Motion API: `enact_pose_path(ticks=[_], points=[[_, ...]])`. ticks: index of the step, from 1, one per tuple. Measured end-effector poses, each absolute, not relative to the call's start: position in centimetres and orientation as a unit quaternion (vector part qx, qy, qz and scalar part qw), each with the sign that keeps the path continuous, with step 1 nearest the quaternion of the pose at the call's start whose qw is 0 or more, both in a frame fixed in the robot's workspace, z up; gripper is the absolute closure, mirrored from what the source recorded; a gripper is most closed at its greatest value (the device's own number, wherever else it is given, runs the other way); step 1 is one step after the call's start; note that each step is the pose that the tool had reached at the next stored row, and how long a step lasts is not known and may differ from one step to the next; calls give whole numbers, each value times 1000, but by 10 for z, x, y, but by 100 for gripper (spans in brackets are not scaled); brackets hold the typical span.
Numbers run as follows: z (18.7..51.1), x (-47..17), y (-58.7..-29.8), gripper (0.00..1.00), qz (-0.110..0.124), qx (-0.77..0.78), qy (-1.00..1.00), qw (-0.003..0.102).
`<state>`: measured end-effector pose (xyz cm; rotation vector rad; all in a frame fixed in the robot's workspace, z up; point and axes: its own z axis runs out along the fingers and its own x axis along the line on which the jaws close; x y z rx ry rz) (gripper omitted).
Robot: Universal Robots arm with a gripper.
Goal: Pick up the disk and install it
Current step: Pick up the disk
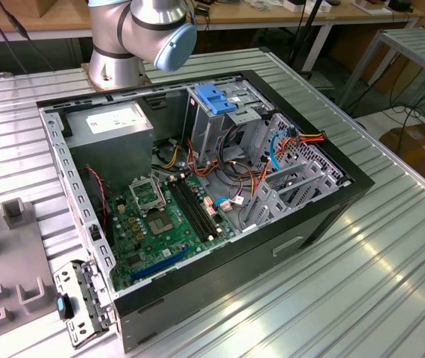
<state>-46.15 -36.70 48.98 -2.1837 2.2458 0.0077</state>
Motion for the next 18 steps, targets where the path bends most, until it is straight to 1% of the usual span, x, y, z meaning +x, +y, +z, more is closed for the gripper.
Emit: enact_pose_path(ticks=[18], points=[[503,-462,-367,63,3,-697,717,5]])
